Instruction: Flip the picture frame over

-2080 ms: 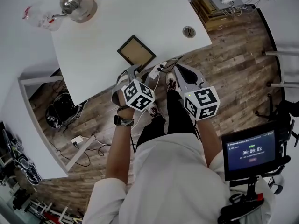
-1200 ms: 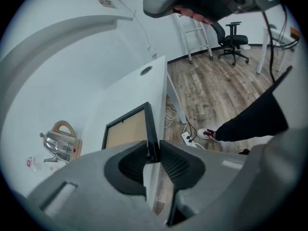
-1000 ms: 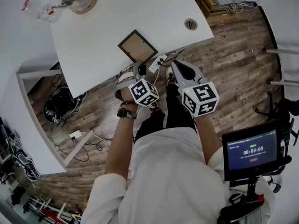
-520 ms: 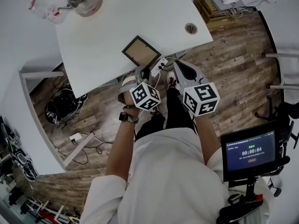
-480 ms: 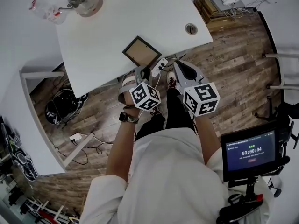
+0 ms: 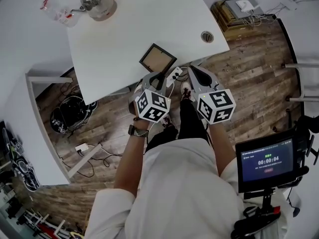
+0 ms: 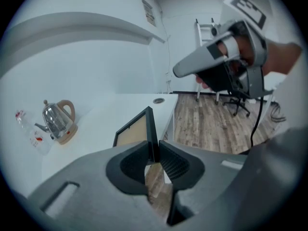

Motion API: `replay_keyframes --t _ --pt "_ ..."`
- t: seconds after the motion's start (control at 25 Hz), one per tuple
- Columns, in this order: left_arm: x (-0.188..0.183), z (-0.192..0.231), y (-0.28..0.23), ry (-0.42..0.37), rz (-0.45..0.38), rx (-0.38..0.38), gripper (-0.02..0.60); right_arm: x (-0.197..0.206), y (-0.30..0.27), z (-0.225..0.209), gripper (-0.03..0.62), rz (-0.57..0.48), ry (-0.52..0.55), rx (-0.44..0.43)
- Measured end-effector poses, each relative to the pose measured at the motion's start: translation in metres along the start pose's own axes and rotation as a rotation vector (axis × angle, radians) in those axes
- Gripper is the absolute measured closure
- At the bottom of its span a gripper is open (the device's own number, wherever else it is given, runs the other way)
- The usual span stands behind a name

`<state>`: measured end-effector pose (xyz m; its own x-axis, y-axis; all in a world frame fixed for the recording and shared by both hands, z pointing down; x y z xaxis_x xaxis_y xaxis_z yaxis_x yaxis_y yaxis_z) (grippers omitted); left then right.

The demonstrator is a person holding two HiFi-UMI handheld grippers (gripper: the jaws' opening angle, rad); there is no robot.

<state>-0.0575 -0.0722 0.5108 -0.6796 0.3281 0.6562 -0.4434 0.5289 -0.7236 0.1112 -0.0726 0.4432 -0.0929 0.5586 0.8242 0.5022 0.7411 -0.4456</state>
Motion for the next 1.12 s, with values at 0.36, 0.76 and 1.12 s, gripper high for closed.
replay_keyframes --t 0.36,0.76,1.12 --pt "-0.006 0.032 0.024 0.340 -0.171 0.048 0.508 -0.004 -0.004 0.001 0.592 0.007 0.001 -0.004" --pt "0.001 0.054 0.032 0.800 -0.415 0.130 0.508 0.000 -0.011 0.004 0.592 0.026 0.010 -0.022" --pt "0.025 0.071 0.033 1.219 -0.612 0.221 0.508 0.003 -0.016 0.009 0.592 0.048 0.004 -0.046"
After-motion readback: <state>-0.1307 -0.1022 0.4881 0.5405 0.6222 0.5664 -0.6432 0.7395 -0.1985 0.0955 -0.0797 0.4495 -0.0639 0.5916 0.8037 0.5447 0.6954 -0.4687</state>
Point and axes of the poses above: the fingertips, and each gripper's own axes: y backward along the fingers, z to its left, x out of its underside, the point moved 9 cm from there along y, backward along the fingers, and after that the axes turned 5 degrees about -y, right-handed, at the moved point
